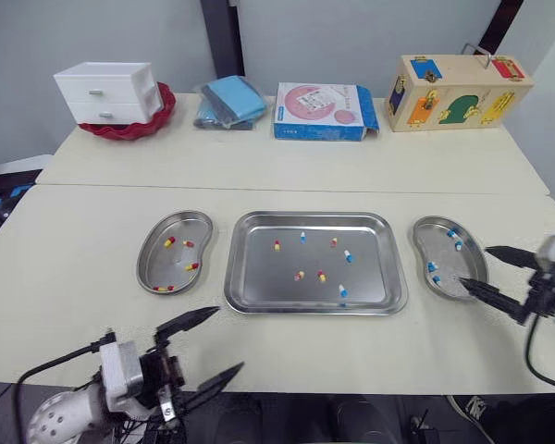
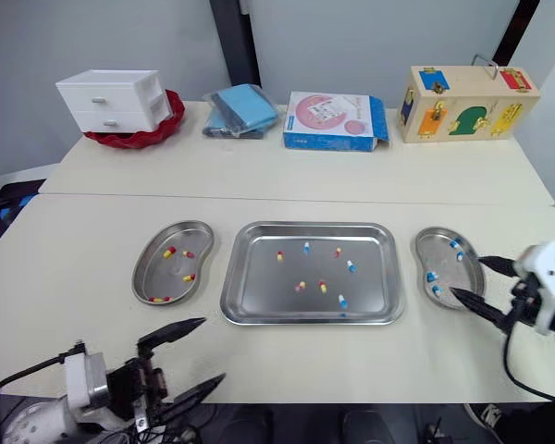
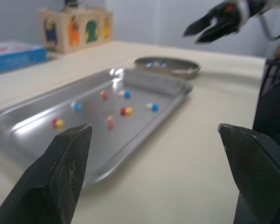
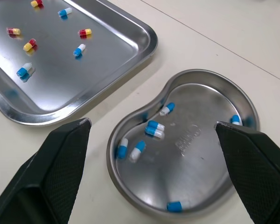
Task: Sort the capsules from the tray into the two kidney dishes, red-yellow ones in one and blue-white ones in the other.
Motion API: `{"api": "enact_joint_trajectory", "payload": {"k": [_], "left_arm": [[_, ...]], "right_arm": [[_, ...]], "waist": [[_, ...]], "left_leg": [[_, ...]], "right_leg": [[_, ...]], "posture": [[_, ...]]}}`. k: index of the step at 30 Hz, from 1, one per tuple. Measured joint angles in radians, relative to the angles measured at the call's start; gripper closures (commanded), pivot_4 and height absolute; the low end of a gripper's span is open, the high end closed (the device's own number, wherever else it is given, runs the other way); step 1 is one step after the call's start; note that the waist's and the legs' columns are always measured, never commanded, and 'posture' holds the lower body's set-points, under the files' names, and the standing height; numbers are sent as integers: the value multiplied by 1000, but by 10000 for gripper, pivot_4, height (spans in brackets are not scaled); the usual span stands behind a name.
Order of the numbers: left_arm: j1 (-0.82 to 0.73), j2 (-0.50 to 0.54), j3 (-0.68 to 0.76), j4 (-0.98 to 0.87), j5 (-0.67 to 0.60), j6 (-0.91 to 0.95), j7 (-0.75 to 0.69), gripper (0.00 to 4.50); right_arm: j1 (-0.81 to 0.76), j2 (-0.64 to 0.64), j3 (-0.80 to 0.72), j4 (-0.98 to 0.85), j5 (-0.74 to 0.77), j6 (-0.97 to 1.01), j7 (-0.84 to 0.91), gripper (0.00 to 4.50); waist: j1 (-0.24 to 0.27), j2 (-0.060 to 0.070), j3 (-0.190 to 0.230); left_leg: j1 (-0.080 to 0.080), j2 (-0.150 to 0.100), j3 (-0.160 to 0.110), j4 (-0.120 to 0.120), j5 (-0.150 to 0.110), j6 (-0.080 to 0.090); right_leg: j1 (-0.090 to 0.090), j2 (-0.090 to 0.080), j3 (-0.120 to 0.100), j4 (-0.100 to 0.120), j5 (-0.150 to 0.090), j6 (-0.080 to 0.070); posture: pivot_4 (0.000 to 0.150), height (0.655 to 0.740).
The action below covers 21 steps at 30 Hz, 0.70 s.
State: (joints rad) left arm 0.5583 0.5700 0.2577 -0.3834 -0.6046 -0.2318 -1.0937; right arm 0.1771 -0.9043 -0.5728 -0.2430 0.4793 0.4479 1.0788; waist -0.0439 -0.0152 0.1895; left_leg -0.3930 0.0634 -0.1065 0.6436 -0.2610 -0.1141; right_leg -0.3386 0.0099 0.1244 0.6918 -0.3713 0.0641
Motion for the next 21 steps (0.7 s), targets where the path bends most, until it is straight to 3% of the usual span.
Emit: {"api": "enact_joint_trajectory", "payload": {"k": [4, 11, 21], "left_arm": [[60, 43, 97, -12, 0, 78, 57, 0], [106, 177, 415, 102, -30, 308, 146, 0], [-33, 347, 457, 361, 55, 402, 89, 0]], "right_arm": [[60, -57, -7, 59, 10, -24, 102, 191], [156, -141, -10, 159, -52, -90, 225, 191], [127, -146, 19, 208, -83, -146, 237, 191]], "waist": [[-1, 0, 0], [-3, -1, 1], [-7, 0, 1]], "left_leg": [[2, 0, 0, 0, 0, 0], [3, 0, 2, -1, 0, 0], [2, 1, 2, -2, 0, 0]], "right_leg": [[3, 0, 0, -3, 0, 0], [3, 0, 1, -4, 0, 1], [2, 0, 1, -7, 0, 1]], "posture": [[1500, 7400], [1500, 7400], [1500, 7400]]}}
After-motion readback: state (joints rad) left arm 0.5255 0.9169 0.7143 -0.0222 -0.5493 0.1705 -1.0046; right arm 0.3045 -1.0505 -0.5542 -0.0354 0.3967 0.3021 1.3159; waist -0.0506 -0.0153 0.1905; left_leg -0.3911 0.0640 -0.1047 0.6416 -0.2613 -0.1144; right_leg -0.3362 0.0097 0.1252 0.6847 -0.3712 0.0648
